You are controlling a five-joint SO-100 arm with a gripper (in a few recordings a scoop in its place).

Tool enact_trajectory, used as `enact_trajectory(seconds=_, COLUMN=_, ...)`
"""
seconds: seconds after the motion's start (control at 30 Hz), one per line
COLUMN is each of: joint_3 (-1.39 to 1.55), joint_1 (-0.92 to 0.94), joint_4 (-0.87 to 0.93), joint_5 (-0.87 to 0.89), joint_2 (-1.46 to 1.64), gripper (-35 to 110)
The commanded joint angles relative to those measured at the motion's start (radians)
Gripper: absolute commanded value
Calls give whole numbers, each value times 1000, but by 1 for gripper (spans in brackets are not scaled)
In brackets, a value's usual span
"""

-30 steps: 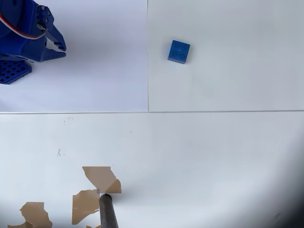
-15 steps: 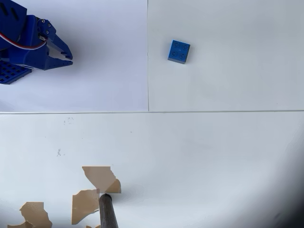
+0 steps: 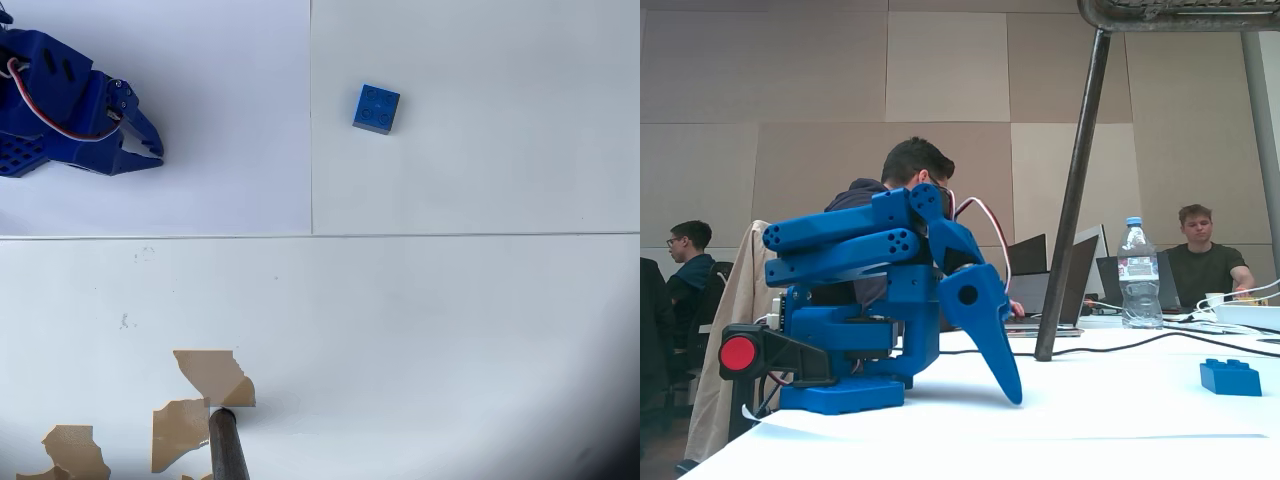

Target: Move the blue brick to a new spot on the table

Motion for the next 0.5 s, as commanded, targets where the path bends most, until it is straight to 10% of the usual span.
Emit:
enact_trajectory(seconds=0.0, joint_3=34, joint_1=12, joint_4=-23, joint_5=-12, joint_2=3, gripper=0)
enact_trajectory(seconds=0.47, joint_3=34, joint_1=-3, joint_4=-23, joint_5=273, joint_2=3, gripper=3)
